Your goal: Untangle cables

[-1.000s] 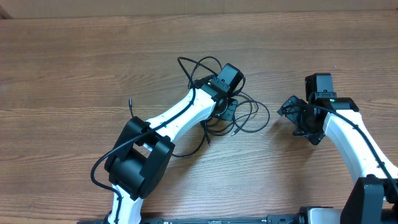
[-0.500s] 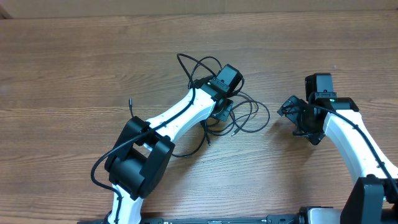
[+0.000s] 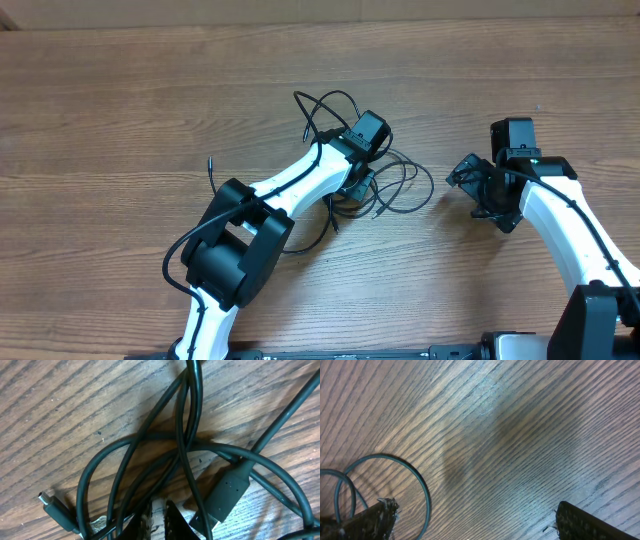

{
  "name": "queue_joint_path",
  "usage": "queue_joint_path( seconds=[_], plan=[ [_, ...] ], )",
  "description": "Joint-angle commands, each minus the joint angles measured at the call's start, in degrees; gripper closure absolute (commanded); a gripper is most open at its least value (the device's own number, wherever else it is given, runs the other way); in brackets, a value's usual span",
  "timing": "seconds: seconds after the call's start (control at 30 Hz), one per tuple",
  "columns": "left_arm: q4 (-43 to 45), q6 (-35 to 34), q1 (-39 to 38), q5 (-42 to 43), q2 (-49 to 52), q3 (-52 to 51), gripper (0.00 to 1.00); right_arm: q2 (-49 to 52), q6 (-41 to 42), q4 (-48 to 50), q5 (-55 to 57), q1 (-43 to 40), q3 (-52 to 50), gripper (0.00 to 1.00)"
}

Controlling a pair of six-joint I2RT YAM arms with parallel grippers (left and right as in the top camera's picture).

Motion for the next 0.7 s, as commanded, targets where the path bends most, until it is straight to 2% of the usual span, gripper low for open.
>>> queue_joint_path(
  seconds=[0.0,0.1,0.2,0.37,0.53,0.67],
  plan=[
    [0.37,0.90,0.22,-1.14,1.57,0.72,0.89,0.31,0.04,0.20,0.59,-0.22,0.33,0.00],
    [0.76,1.60,0.24,-1.22,1.57,0.72,0.84,0.31,0.04,0.20,0.59,-0.22,0.33,0.00],
    [1.53,1.62,0.28,-1.38,1.57,0.72,0.73,0.31,0.04,0.20,0.59,-0.22,0.33,0.00],
    [1.88,2.62,1.16,-1.38,1.57,0.72,0.70,0.31,0.04,0.20,0.57,-0.22,0.33,0.00],
    [1.97,4.79,1.95,-1.29,1.55,0.90,0.82,0.31,0.04,0.20,0.57,-0.22,0.33,0.00],
    [0.94,6.60,2.14,-1.14,1.14,2.38,0.82,0.31,0.04,0.20,0.57,-0.22,0.33,0.00]
  ],
)
